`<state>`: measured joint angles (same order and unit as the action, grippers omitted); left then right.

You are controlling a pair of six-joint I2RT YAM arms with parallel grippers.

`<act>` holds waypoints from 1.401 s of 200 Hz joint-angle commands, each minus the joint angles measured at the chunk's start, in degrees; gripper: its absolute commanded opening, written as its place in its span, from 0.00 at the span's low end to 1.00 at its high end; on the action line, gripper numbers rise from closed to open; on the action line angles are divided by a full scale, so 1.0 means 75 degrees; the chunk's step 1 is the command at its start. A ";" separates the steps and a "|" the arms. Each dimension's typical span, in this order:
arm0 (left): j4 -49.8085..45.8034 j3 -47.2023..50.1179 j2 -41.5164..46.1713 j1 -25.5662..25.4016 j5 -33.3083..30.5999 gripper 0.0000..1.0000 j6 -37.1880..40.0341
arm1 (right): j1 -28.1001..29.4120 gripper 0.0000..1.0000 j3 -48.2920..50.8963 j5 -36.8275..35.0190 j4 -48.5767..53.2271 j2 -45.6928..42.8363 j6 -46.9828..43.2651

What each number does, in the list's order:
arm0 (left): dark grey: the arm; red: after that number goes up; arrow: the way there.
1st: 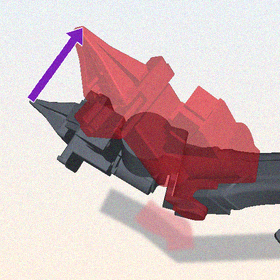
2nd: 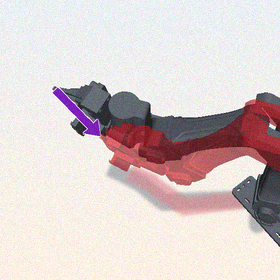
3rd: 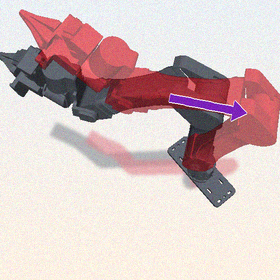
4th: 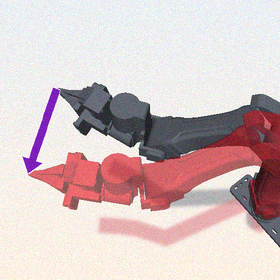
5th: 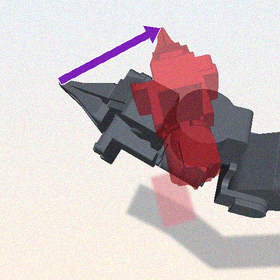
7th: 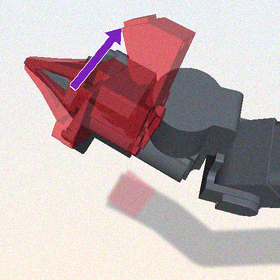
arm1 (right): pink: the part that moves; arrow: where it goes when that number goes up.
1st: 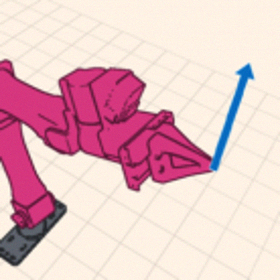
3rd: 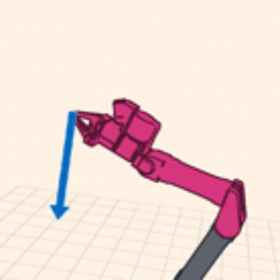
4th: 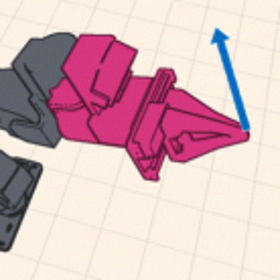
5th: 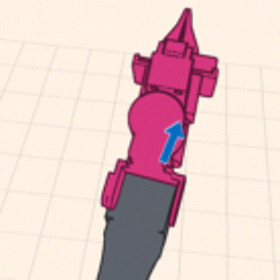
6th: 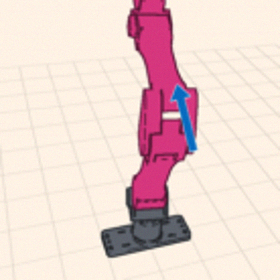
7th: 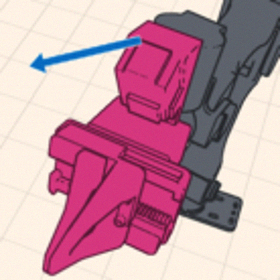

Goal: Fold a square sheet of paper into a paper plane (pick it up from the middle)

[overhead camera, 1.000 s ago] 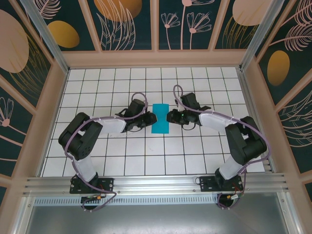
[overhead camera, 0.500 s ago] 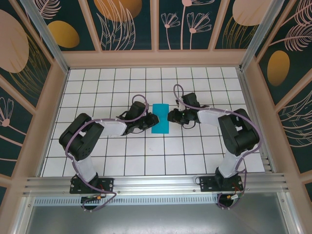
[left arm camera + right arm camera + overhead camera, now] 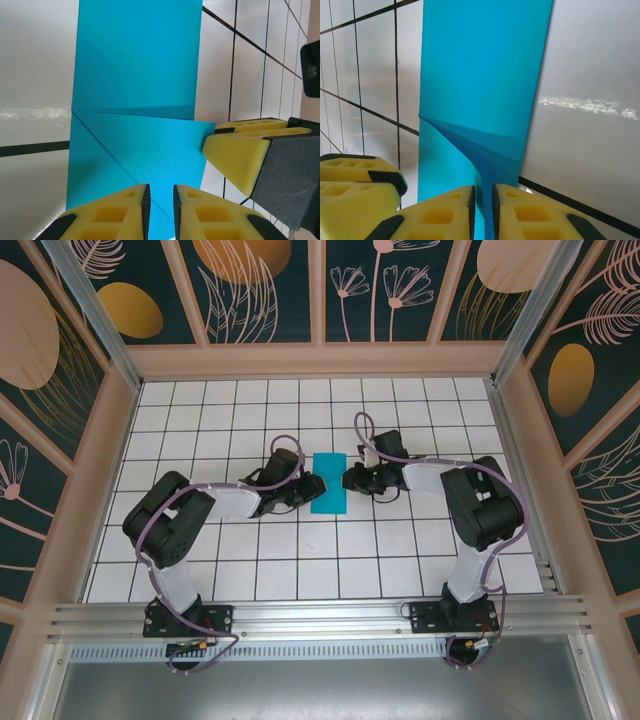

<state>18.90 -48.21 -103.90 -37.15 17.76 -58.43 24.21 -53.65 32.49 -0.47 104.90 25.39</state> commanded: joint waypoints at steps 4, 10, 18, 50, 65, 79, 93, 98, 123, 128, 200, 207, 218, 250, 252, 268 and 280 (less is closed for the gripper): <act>0.0123 -0.0018 -0.0195 -0.0019 0.0124 0.23 -0.0139 | -0.0072 0.11 -0.0135 0.0189 -0.0265 0.0116 -0.0105; 0.0169 -0.0016 -0.0203 -0.0016 0.0160 0.24 -0.0145 | -0.0082 0.10 -0.0124 0.0183 -0.0281 0.0113 -0.0092; 0.0197 -0.0019 -0.0226 -0.0020 0.0195 0.24 -0.0155 | -0.0098 0.08 -0.0101 0.0181 -0.0303 0.0105 -0.0075; 0.0265 -0.0058 -0.0297 -0.0016 0.0269 0.26 -0.0165 | -0.0161 0.05 0.0035 0.0123 -0.0403 0.0049 0.0034; 0.0270 -0.0087 -0.0337 -0.0027 0.0292 0.28 -0.0150 | -0.0197 0.05 0.0079 0.0115 -0.0411 0.0024 0.0072; 0.0281 -0.0154 -0.0413 -0.0017 0.0324 0.29 -0.0139 | -0.0235 0.05 0.0101 0.0093 -0.0424 0.0018 0.0104; 0.0303 -0.0216 -0.0461 -0.0019 0.0351 0.31 -0.0087 | -0.0263 0.05 0.0130 0.0118 -0.0440 0.0028 0.0119; 0.0334 -0.0238 -0.0467 -0.0022 0.0362 0.31 -0.0067 | -0.0263 0.05 0.0126 0.0115 -0.0441 0.0027 0.0119; 0.0374 -0.0366 -0.0518 -0.0027 0.0373 0.34 0.0029 | -0.0274 0.05 0.0149 0.0086 -0.0422 0.0029 0.0122; 0.0384 -0.0396 -0.0545 -0.0016 0.0374 0.34 0.0049 | -0.0284 0.05 0.0156 0.0086 -0.0421 0.0032 0.0119; 0.0381 -0.0698 -0.0827 -0.0016 0.0386 0.39 0.0224 | -0.0373 0.05 0.0211 0.0099 -0.0430 0.0064 0.0154; 0.0387 -0.0729 -0.0842 -0.0017 0.0396 0.39 0.0261 | -0.0387 0.05 0.0213 0.0098 -0.0424 0.0075 0.0157; 0.0424 -0.0745 -0.0854 -0.0021 0.0415 0.40 0.0297 | -0.0397 0.05 0.0226 0.0109 -0.0415 0.0070 0.0149; 0.0664 -0.0789 -0.0930 -0.0025 0.0544 0.38 0.0374 | -0.0404 0.05 0.0238 0.0124 -0.0399 0.0075 0.0139; 0.0679 -0.0785 -0.0935 -0.0018 0.0549 0.38 0.0379 | -0.0412 0.05 0.0239 0.0131 -0.0398 0.0070 0.0142; 0.0756 -0.0843 -0.0994 -0.0016 0.0608 0.36 0.0408 | -0.0417 0.05 0.0239 0.0144 -0.0398 0.0067 0.0142; 0.0775 -0.0893 -0.1045 -0.0019 0.0620 0.34 0.0445 | -0.0425 0.05 0.0231 0.0156 -0.0398 0.0054 0.0144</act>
<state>21.93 -52.99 -110.45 -37.15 21.04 -56.88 21.52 -52.71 32.88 -2.63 105.06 26.06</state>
